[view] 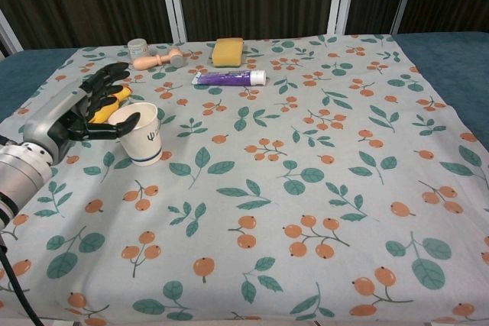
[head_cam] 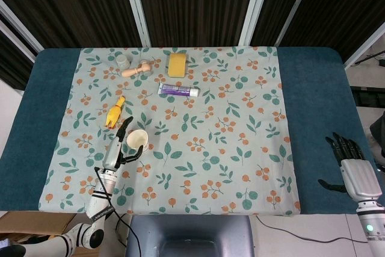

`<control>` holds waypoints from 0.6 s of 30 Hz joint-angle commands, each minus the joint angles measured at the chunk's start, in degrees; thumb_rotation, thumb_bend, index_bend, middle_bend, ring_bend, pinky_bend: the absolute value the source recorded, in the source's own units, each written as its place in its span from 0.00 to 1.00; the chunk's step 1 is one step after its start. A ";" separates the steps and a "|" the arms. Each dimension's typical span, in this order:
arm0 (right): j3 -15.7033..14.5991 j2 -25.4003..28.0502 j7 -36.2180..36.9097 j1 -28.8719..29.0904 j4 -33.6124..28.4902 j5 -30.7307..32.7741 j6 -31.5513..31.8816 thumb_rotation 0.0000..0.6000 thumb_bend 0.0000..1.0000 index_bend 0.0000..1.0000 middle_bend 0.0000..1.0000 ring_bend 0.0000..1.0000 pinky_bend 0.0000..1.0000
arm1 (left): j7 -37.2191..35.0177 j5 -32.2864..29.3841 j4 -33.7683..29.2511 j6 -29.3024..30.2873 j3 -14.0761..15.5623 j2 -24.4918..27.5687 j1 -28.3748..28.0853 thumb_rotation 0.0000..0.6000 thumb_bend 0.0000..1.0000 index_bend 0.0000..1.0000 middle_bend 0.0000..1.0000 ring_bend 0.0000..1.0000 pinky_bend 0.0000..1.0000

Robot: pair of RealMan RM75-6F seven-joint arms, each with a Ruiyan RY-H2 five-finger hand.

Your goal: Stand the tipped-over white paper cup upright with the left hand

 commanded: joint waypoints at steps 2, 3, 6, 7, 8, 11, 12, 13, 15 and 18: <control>0.14 0.12 0.29 -0.12 0.07 0.06 0.30 1.00 0.07 0.00 0.00 0.00 0.00 | 1.20 2.28 -4.67 2.44 0.54 3.50 1.01 1.00 0.38 0.00 0.00 0.00 0.00; 0.14 0.14 0.31 -0.15 0.09 0.06 0.34 1.00 0.07 0.00 0.00 0.00 0.00 | 1.49 2.48 -5.31 2.63 0.59 4.00 1.10 1.00 0.38 0.00 0.00 0.00 0.00; 0.25 0.21 0.32 -0.29 0.27 0.05 0.76 1.00 0.07 0.00 0.00 0.00 0.00 | 6.58 4.58 -10.00 4.17 1.24 9.30 1.65 1.00 0.41 0.00 0.00 0.00 0.00; 0.29 0.21 0.17 -0.38 0.39 0.04 1.00 1.00 0.07 0.00 0.00 0.00 0.00 | 9.91 5.41 -13.65 3.96 1.92 13.11 1.95 1.00 0.42 0.00 0.00 0.00 0.00; 0.33 0.14 -0.08 -0.49 0.51 0.02 1.31 1.00 0.07 0.00 0.00 0.00 0.00 | 13.41 5.97 -17.07 3.17 2.72 17.01 2.17 1.00 0.42 0.00 0.00 0.00 0.00; 0.63 -0.73 -1.33 -1.67 1.93 -0.23 4.24 1.00 0.07 0.00 0.00 0.00 0.00 | 41.09 8.58 -25.06 4.27 8.79 34.61 6.50 1.00 0.39 0.00 0.00 0.00 0.00; 0.71 -1.25 -1.21 -2.16 2.63 -0.45 5.40 1.00 0.07 0.00 0.00 0.00 0.00 | 46.91 7.85 -28.21 7.09 9.76 36.76 9.07 1.00 0.38 0.00 0.00 0.00 0.00; 0.73 -1.60 -1.05 -2.48 3.17 -0.60 6.12 1.00 0.07 0.00 0.00 0.00 0.00 | 48.90 7.41 -29.41 8.80 10.43 37.40 10.72 1.00 0.37 0.00 0.00 0.00 0.00; 0.77 -2.30 -0.82 -3.20 4.37 -0.85 7.59 1.00 0.07 0.00 0.00 0.00 0.00 | 50.03 6.77 -29.67 11.69 12.21 37.97 14.12 1.00 0.37 0.00 0.00 0.00 0.00; 0.73 -3.21 -0.64 -4.17 5.98 -1.03 9.27 1.00 0.07 0.00 0.00 0.00 0.00 | 50.38 6.39 -27.14 14.87 14.13 37.57 18.00 1.00 0.37 0.00 0.00 0.00 0.00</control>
